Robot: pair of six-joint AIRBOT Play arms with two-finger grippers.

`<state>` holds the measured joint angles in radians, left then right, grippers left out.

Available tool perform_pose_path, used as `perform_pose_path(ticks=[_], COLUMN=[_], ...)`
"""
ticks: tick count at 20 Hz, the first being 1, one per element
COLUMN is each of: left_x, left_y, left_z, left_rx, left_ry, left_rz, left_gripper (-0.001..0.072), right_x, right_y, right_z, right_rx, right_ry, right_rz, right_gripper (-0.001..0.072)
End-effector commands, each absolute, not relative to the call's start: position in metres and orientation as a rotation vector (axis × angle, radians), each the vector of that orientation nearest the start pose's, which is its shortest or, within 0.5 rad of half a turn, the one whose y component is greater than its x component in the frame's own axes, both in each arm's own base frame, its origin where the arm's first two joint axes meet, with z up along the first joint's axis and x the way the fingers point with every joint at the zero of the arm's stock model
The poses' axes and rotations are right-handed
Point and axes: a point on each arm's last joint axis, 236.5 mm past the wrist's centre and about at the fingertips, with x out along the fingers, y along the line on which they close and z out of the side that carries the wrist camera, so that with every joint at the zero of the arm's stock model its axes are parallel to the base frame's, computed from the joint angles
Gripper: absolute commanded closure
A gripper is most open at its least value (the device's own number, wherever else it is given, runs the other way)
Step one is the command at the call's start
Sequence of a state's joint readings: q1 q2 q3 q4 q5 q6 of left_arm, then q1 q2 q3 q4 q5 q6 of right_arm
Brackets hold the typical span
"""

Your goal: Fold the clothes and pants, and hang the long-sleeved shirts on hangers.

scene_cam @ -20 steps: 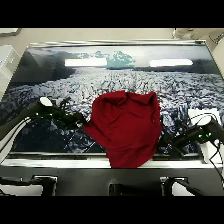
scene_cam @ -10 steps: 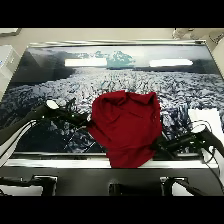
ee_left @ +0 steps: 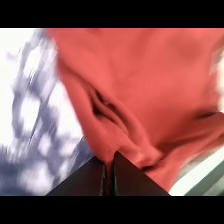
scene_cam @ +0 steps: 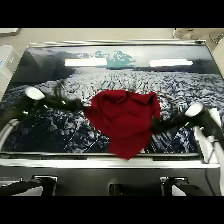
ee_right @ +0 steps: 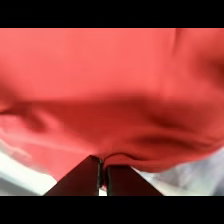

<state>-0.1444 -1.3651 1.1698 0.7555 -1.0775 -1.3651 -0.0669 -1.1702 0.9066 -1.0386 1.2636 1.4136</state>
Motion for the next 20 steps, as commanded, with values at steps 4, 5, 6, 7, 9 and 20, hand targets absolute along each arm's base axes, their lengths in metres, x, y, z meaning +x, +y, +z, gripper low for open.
perform_pose_path(ticks=[4, 5, 6, 7, 9, 20], left_x=[0.359, 0.321, 0.284, 0.247, 0.194, 0.331], left_y=[-0.183, -0.177, -0.172, -0.169, -0.161, -0.151], left_z=[0.45, 0.512, 0.558, 0.593, 0.63, 0.507], left_rx=[-0.312, -0.293, -0.285, -0.287, -0.311, -0.204], left_ry=[0.169, -0.006, -0.144, -0.26, -0.406, -0.042], left_rz=[-0.741, -0.754, -0.766, -0.786, -0.818, -0.549], left_gripper=[0.0689, 0.0689, 0.0689, 0.0689, 0.0689, 0.0689], right_x=[0.349, 0.315, 0.279, 0.246, 0.204, 0.294], right_y=[0.031, 0.034, 0.041, 0.046, 0.053, 0.028], right_z=[0.441, 0.501, 0.545, 0.574, 0.593, 0.416], right_rx=[0.035, 0.036, 0.046, 0.055, 0.074, 0.002], right_ry=[0.145, -0.034, -0.176, -0.278, -0.355, 0.352], right_rz=[0.168, 0.172, 0.194, 0.216, 0.241, 0.144], right_gripper=[0.0676, 0.0676, 0.0676, 0.0676, 0.0676, 0.0675])
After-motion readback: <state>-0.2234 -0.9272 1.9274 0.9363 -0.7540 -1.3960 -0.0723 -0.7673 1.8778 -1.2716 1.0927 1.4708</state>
